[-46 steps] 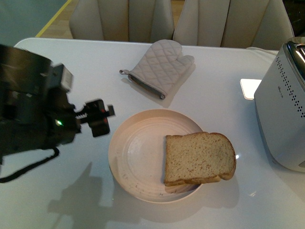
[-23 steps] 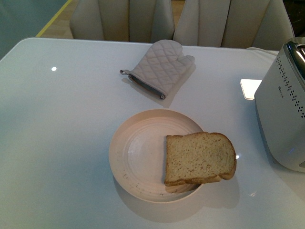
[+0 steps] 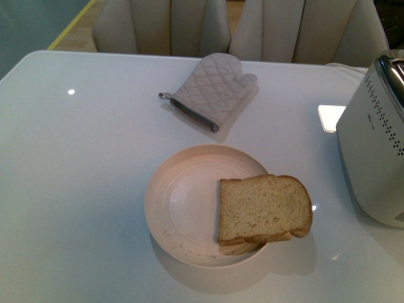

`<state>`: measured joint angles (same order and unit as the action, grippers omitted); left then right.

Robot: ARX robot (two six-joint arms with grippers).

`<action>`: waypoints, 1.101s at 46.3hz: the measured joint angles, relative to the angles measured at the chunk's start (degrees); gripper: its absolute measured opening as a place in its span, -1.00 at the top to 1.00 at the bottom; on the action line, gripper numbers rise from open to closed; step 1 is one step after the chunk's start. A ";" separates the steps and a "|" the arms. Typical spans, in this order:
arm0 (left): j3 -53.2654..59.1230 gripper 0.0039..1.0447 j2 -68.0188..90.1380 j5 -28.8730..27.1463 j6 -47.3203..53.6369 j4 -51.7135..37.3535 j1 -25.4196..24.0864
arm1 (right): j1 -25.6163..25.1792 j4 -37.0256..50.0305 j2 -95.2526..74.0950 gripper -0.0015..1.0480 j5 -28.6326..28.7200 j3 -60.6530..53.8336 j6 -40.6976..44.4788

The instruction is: Put bread into toaster

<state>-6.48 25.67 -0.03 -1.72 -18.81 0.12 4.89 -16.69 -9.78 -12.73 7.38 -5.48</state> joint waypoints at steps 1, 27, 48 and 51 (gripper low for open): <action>0.22 0.69 -0.48 0.00 0.17 0.15 0.00 | 0.87 -2.56 -1.84 -0.83 -1.42 0.85 -1.11; 3.91 0.95 -9.55 0.02 1.07 5.22 -0.02 | 19.37 12.02 -37.53 -0.83 0.46 12.13 -19.15; 5.77 0.95 -17.27 0.00 1.11 10.67 -0.02 | 14.47 29.35 -76.83 -0.83 11.50 19.67 -35.78; 5.77 0.95 -22.67 0.02 1.11 17.59 -0.02 | 13.97 30.56 -80.76 -0.83 11.72 20.61 -36.92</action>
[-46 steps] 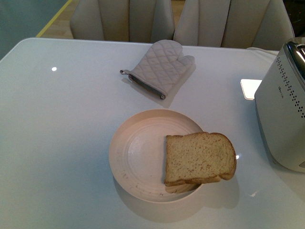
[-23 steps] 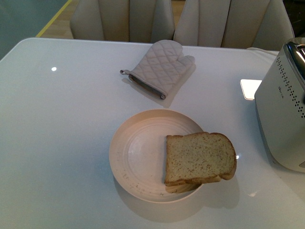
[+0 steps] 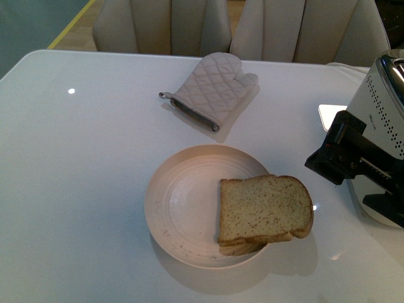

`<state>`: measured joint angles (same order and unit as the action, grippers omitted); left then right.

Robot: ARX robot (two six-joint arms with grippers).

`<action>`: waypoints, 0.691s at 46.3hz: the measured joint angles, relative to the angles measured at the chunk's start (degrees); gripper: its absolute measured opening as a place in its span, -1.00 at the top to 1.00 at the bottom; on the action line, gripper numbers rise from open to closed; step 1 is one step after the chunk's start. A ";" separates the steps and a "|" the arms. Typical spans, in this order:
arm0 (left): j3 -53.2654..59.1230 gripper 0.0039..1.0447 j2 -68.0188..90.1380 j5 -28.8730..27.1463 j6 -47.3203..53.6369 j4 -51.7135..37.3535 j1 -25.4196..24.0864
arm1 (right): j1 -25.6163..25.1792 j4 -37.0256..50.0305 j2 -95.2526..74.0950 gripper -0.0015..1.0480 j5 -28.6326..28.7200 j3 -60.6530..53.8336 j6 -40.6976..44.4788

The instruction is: Put bread into toaster

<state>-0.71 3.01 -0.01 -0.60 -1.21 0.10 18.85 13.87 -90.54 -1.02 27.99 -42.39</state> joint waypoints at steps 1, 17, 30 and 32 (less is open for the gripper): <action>0.00 0.95 -1.44 0.00 0.00 0.66 0.00 | -0.20 0.31 -1.55 -0.83 0.31 0.44 -0.28; 0.00 0.95 -2.64 -0.02 0.00 1.14 0.00 | -3.06 5.73 -15.91 -0.83 2.58 2.89 -2.34; 0.00 0.95 -2.64 0.00 0.00 1.14 0.00 | -3.19 9.64 -22.82 -0.83 5.11 5.62 -3.17; 0.00 0.95 -2.64 0.00 0.00 1.14 0.00 | -3.21 10.16 -24.15 -0.83 5.38 6.51 -3.21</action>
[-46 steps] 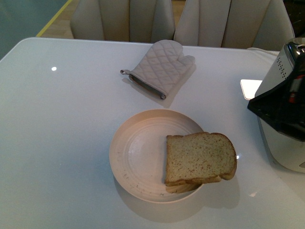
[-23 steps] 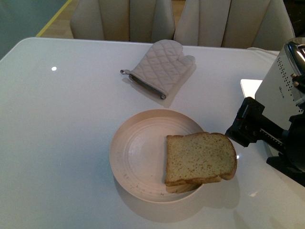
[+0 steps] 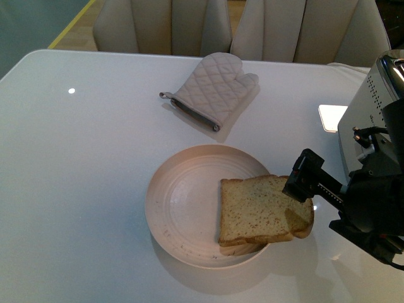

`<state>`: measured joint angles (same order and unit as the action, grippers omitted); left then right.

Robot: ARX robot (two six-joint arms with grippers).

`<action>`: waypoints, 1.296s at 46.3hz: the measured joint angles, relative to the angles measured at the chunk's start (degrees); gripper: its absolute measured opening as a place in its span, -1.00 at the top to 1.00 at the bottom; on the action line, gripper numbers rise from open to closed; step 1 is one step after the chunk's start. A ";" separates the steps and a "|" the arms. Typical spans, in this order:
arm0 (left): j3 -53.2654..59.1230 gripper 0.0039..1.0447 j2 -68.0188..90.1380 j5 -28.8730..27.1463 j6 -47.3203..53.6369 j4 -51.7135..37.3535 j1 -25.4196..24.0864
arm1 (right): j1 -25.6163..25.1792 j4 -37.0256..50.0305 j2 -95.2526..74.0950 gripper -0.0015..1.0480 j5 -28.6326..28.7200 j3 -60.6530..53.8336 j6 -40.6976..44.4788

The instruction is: Put bread into toaster

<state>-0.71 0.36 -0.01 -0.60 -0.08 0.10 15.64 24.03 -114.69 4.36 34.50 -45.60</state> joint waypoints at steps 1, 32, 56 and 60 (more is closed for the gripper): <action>0.00 0.95 0.00 -0.02 0.00 0.00 0.00 | -0.02 0.11 -0.35 -0.83 0.07 0.22 0.00; 0.00 -0.46 0.00 -0.02 -0.02 0.00 0.00 | -0.09 6.19 -7.13 0.63 6.16 5.29 -5.90; 0.00 -0.87 0.00 -0.02 0.11 0.00 0.00 | -13.07 -14.32 34.23 0.94 -2.32 14.78 14.91; 0.00 -0.87 0.00 0.00 0.13 0.00 0.00 | -16.06 -17.70 36.41 0.94 -4.48 18.58 24.24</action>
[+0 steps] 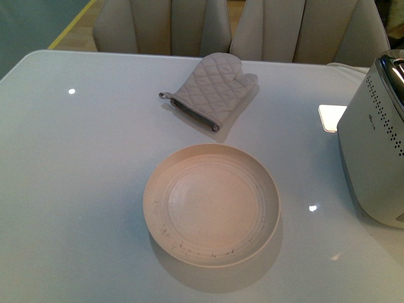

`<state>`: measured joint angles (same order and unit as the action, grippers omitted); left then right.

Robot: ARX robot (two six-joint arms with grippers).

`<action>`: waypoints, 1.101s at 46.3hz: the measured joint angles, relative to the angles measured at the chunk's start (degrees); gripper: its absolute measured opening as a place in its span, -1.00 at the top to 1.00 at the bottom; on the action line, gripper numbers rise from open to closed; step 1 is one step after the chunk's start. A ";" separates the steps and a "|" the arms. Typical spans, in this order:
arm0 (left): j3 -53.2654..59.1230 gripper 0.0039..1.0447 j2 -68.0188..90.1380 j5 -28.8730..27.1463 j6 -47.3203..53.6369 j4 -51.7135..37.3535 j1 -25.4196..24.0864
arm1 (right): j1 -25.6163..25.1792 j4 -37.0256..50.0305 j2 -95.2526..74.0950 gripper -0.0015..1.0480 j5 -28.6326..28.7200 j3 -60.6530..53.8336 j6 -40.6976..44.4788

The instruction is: Put bread into toaster

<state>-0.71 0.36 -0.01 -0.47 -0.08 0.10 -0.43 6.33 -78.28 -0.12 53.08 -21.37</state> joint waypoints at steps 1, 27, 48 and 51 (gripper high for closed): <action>0.00 -0.87 0.00 0.00 -0.02 0.00 0.00 | -0.83 -0.74 -0.02 0.94 -0.31 0.76 2.14; 0.00 -0.87 0.00 -0.02 -0.02 0.00 0.00 | -6.47 -5.01 -5.42 0.94 -4.37 1.88 19.96; 0.00 -0.87 0.00 0.00 -0.02 0.00 0.00 | -6.64 -7.96 -9.29 0.94 -4.59 1.60 20.41; 0.00 -0.87 0.00 -0.02 -0.02 0.00 0.00 | -6.60 -9.35 -9.44 0.94 -4.63 2.21 20.63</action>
<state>-0.71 0.36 -0.03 -0.49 -0.08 0.10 -7.03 -3.03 -87.72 -4.75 55.29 -0.73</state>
